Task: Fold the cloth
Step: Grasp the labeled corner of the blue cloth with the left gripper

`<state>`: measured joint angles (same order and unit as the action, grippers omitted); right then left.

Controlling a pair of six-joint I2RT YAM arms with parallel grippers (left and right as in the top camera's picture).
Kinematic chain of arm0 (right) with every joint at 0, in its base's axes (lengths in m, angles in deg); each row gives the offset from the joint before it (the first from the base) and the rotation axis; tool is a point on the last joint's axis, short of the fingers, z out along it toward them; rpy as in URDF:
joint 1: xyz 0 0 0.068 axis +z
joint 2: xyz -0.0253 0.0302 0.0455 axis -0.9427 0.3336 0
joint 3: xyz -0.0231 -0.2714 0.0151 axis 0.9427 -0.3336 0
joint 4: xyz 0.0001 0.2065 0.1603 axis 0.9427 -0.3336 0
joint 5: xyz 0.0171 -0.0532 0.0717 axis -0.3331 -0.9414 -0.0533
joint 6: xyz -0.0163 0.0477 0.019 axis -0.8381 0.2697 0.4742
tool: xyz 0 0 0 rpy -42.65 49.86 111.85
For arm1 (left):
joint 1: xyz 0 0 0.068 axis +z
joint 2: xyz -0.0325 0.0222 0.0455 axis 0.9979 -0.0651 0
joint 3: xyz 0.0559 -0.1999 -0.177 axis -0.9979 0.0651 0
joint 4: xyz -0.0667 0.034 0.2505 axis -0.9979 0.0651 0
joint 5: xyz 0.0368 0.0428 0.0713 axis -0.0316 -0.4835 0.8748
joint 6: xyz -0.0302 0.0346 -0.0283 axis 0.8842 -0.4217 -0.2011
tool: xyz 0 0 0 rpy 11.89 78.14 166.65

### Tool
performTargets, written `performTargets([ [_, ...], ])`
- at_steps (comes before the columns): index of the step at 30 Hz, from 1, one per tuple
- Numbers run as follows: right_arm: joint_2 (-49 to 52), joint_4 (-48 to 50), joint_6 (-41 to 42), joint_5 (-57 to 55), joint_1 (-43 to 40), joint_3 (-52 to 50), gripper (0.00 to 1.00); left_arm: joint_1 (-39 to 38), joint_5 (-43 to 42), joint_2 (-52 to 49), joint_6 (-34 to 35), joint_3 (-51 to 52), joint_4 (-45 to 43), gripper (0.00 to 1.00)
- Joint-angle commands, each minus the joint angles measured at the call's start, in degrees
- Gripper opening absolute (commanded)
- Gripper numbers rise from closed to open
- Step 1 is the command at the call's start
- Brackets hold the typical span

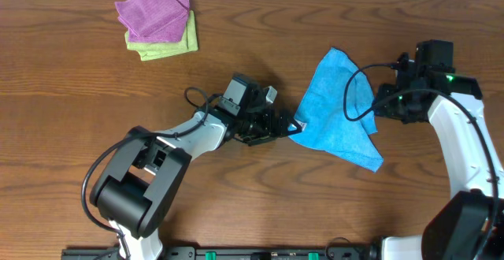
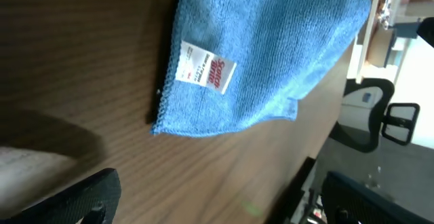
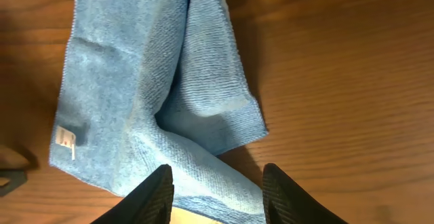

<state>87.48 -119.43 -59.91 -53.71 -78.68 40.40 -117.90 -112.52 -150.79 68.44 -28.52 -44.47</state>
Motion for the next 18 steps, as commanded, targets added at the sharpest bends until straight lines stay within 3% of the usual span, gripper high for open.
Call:
performTargets([
  [1,-0.52,-0.04,-0.72,1.57,-0.33,0.96,0.43,-0.87,2.49,-0.74,0.70,-0.83,-1.16,0.96],
  [18,-0.52,-0.04,-0.70,2.69,-0.33,0.96,0.43,-1.95,4.94,-3.34,5.31,-0.83,-6.47,0.99],
])
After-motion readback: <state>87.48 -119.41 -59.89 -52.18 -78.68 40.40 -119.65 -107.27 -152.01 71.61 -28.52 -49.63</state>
